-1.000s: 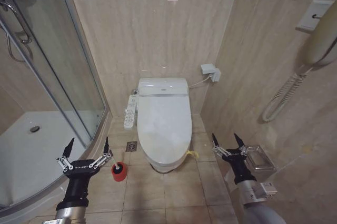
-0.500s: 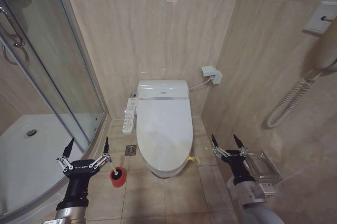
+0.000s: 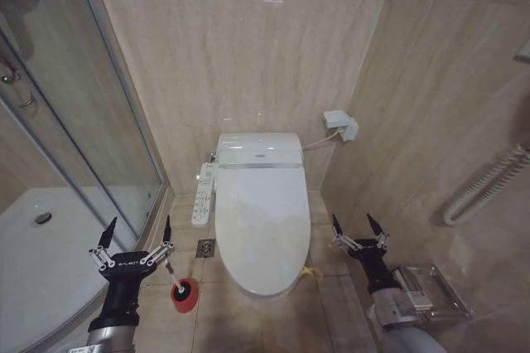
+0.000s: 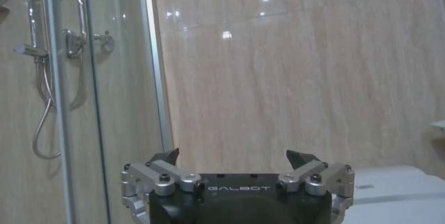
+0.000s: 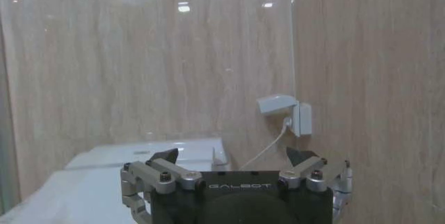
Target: Open the toilet lid, clean the toilet bowl with a toilet brush, close the toilet lid, and flush.
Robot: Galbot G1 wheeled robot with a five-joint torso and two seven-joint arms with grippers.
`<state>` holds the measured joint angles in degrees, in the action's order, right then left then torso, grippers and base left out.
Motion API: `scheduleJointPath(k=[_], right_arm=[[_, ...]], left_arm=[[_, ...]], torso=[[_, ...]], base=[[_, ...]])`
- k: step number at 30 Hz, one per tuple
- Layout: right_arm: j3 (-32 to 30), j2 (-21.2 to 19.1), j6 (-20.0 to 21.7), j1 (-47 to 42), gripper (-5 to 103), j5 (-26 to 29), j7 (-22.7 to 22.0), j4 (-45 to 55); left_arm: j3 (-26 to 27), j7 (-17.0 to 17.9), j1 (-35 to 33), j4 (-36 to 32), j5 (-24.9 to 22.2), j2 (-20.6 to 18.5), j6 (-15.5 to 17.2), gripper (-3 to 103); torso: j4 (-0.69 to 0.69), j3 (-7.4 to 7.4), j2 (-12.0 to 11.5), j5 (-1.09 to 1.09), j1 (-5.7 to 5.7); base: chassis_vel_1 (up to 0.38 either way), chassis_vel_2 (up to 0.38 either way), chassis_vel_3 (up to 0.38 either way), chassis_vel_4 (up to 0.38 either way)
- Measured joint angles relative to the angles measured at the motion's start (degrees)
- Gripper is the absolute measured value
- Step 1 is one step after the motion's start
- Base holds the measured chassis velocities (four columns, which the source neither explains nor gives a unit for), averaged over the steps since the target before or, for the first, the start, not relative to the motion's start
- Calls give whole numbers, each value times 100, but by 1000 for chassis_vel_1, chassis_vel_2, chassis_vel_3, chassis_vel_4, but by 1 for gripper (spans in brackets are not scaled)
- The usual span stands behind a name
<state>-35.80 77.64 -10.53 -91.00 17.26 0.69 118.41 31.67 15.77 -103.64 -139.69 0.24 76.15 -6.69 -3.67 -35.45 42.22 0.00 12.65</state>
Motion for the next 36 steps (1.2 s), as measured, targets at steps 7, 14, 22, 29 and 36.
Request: scheduleJointPath(k=[7,14,22,29,36], right_arm=[[-85,107,-255,-34,100,-427,-29,-549],[-83,101,-570,-550,100,-503,16,-801],[-48,-72,-1088,-1176,100,-445,276,-1133],[155,-25,-1208,-1091,100,-743,387,-1571],[352,-77,-1166,-569,100,-1051,388,-2134]], left_arm=[[0,0,0,0,0,0,0,100],[0,0,0,0,0,0,0,100],[0,0,0,0,0,0,0,100],[0,0,0,0,0,0,0,100],[0,0,0,0,0,0,0,100]], torso=[[1,-1,-1,0,2],[-1,1,0,1,-2],[0,1,0,0,-1],[0,1,0,0,-1],[1,0,0,1,0]], base=[[-83,65,85,-75],[0,0,0,0],[0,0,0,0],[0,0,0,0],[0,0,0,0]])
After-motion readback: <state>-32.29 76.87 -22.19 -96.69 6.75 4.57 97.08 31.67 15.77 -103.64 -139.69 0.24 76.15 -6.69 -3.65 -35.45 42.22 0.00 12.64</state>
